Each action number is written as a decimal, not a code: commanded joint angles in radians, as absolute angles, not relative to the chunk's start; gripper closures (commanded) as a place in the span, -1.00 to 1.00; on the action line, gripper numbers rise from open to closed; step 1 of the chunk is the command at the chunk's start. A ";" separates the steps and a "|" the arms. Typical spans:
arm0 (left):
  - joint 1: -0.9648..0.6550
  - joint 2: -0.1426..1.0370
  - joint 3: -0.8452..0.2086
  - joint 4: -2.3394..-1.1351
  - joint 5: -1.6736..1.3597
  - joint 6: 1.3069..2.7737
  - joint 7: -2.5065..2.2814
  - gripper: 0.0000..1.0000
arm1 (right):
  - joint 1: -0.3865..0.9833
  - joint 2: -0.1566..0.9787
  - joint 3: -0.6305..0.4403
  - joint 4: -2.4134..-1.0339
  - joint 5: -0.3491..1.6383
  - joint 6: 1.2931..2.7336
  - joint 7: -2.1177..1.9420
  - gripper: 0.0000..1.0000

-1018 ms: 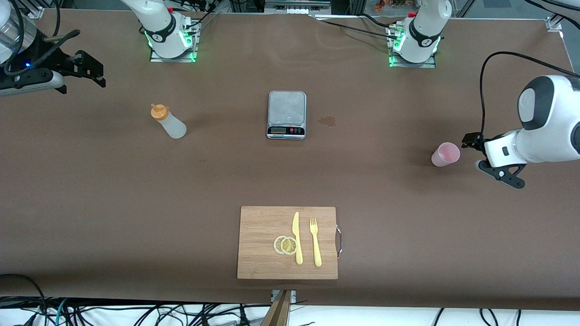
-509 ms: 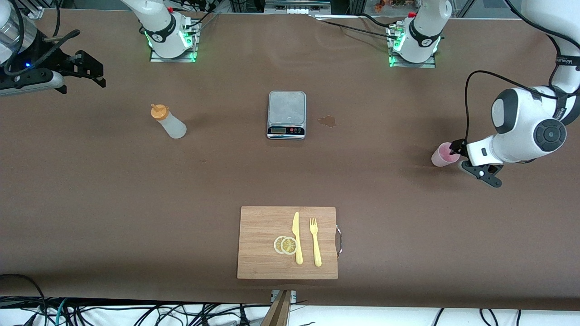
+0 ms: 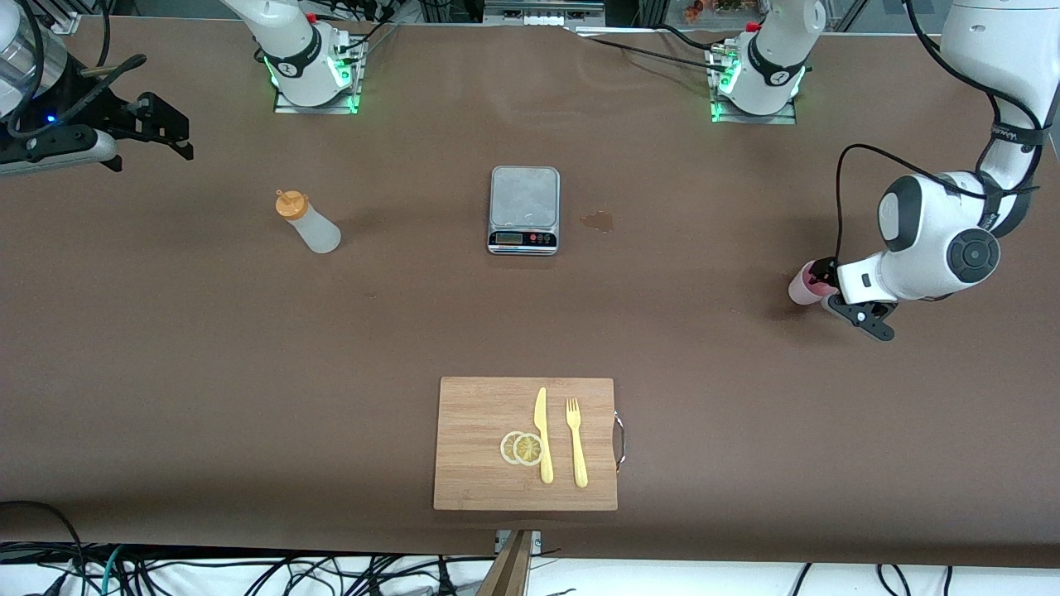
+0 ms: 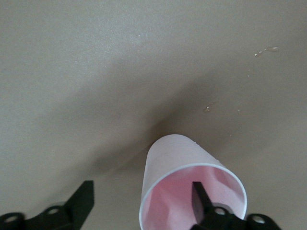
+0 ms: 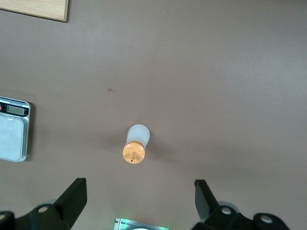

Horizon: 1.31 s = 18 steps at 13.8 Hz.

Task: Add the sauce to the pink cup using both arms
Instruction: 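Lift the pink cup with the left gripper and carry it over the scale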

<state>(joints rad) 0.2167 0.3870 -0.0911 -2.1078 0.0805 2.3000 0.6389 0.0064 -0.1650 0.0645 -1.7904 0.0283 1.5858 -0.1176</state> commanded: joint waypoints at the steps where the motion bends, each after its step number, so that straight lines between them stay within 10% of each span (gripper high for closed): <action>1: 0.233 0.364 -0.100 -2.117 0.103 2.303 0.676 0.36 | 0.009 -0.169 0.060 -1.789 0.043 1.585 -0.118 -1.00; 5: 0.233 0.362 -0.100 -2.114 0.101 2.296 0.729 1.00 | 0.009 -0.169 0.060 -1.789 0.043 1.585 -0.120 -1.00; 11: 0.232 0.318 -0.120 -2.108 0.089 2.257 0.767 1.00 | 0.009 -0.169 0.060 -1.789 0.043 1.585 -0.120 -1.00; 18: 0.235 0.177 -0.403 -2.046 0.069 1.985 0.427 1.00 | 0.009 -0.169 0.060 -1.790 0.043 1.585 -0.120 -1.00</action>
